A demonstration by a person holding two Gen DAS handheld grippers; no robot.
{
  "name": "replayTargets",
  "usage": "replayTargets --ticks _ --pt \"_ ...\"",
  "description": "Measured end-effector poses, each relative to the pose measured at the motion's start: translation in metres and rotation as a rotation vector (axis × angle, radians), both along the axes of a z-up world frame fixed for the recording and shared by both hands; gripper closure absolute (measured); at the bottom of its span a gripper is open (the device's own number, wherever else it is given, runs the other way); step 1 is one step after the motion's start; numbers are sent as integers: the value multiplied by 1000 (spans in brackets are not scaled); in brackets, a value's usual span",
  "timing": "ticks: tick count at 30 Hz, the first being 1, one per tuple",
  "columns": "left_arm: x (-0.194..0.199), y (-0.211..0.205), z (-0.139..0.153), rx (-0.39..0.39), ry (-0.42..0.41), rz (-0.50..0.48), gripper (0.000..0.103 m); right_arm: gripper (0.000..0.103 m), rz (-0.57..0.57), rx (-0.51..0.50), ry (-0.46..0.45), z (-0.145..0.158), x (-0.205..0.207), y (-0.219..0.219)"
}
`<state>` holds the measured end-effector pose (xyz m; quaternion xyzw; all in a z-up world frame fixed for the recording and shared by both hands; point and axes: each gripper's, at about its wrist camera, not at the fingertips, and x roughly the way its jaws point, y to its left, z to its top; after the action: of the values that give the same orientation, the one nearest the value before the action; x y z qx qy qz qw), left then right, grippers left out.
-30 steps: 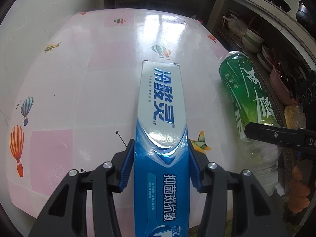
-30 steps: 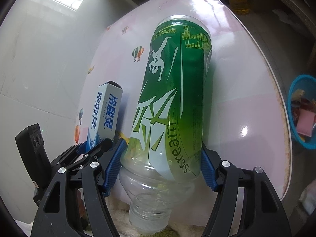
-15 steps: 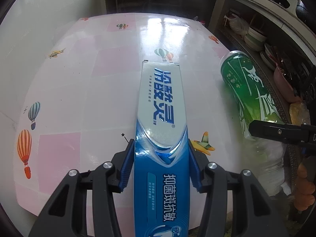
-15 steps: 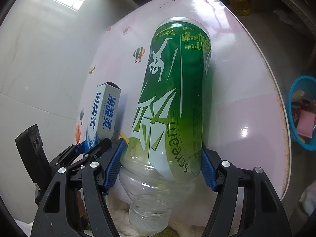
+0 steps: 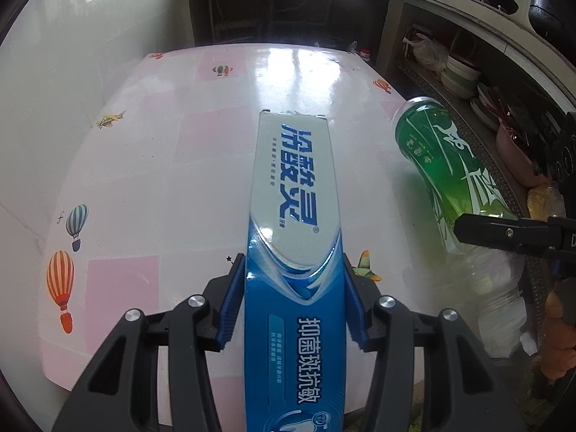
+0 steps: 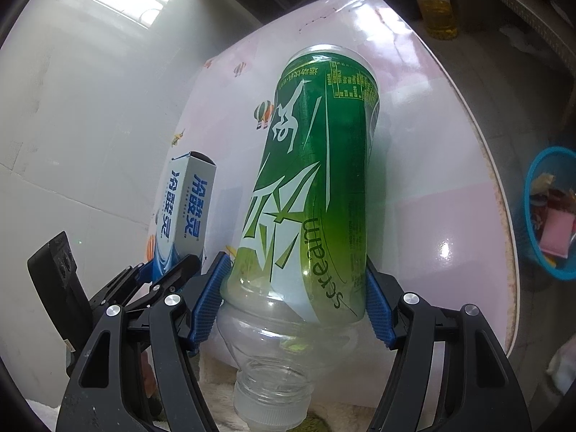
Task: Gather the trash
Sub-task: 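Lift the green bottle and toothpaste box off the table with both tools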
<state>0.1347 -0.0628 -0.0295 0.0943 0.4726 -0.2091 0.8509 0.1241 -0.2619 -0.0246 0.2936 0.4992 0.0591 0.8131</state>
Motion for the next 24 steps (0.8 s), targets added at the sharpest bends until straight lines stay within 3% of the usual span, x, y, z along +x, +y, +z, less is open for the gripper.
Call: replayTargets --ticks 24 --pt "-17 -17 24 -63 -15 -108 55 38 -108 32 -64 16 -49 -31"
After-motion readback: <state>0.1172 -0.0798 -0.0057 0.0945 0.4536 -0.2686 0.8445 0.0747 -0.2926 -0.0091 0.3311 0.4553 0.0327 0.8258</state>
